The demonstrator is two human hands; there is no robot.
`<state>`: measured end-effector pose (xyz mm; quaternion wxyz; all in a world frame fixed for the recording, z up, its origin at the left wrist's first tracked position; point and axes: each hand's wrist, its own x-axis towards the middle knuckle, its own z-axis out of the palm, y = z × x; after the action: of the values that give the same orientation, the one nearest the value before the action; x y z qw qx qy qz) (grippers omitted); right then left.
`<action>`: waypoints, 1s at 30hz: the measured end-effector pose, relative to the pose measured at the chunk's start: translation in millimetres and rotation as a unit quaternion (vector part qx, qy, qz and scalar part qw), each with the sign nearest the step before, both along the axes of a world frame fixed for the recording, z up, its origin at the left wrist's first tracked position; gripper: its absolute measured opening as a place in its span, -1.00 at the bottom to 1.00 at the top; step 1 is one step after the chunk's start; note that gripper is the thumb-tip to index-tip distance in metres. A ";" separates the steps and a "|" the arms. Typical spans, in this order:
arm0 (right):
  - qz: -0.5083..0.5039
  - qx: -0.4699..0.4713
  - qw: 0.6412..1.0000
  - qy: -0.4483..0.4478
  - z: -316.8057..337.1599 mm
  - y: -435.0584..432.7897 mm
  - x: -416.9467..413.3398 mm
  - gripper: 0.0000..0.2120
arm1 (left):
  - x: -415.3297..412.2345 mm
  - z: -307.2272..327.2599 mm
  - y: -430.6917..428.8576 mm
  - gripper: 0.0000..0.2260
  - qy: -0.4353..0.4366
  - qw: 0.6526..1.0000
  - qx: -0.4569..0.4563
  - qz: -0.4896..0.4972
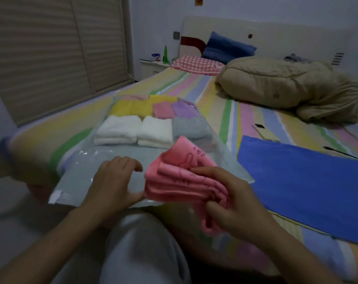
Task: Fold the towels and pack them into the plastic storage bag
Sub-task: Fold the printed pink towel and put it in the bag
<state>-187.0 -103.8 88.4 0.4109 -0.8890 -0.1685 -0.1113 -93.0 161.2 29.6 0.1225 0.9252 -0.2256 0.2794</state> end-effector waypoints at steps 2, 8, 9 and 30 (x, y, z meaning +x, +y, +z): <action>-0.025 0.016 1.000 0.005 -1.1 3.6 6.2 -0.44 | -4.4 -11.2 -10.3 -0.46 0.008 0.999 0.033 -0.015; -0.036 -0.070 0.997 0.005 1.5 -4.3 11.8 -0.43 | 3.1 -26.5 -6.3 -0.79 -0.035 0.999 0.014 0.004; -0.034 -0.083 0.996 0.005 1.2 -7.0 11.7 -0.43 | 3.2 -25.9 -4.1 -0.84 -0.034 0.999 -0.002 0.001; -0.106 -0.246 0.944 0.194 -19.2 136.0 147.2 -0.76 | 22.4 46.3 -0.4 -0.82 0.034 0.938 -0.336 -0.077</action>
<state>-39.8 32.2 69.2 0.1903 -0.9795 -0.0130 0.0650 -70.6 160.7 75.9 0.4555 0.8187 -0.1849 0.2969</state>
